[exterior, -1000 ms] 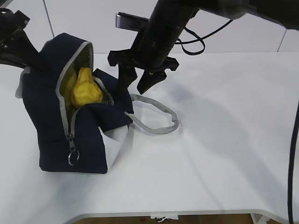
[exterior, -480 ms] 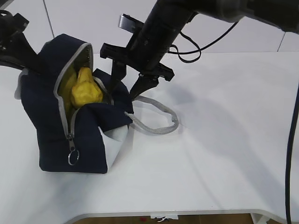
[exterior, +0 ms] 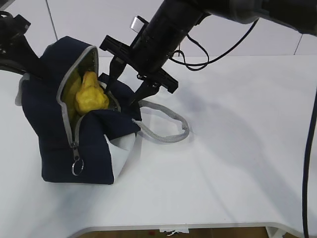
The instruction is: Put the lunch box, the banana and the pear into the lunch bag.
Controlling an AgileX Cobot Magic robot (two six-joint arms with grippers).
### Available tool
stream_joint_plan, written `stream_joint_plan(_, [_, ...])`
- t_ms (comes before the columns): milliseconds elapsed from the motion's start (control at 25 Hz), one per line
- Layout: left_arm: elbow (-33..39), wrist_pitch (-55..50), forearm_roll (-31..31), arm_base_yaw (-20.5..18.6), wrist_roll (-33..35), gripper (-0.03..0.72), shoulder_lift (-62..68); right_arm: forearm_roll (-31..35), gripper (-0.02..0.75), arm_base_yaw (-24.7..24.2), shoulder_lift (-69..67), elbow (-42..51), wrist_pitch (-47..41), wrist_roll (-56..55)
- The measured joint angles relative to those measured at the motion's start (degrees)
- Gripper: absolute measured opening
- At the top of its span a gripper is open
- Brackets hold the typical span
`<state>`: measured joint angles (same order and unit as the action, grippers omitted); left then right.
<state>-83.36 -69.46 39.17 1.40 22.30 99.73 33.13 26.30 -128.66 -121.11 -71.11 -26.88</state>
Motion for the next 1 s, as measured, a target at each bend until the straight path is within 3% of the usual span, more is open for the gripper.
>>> stream_joint_plan(640, [0.0,0.0,-0.8,0.0,0.0,-0.005,0.0,-12.3,0.435,0.0,1.1,0.0,0.0,-0.8])
stream_joint_plan(1000, [0.0,0.0,-2.0,0.0,0.0,-0.005,0.0,-18.4,0.435,0.0,-1.2,0.0,0.1,18.2])
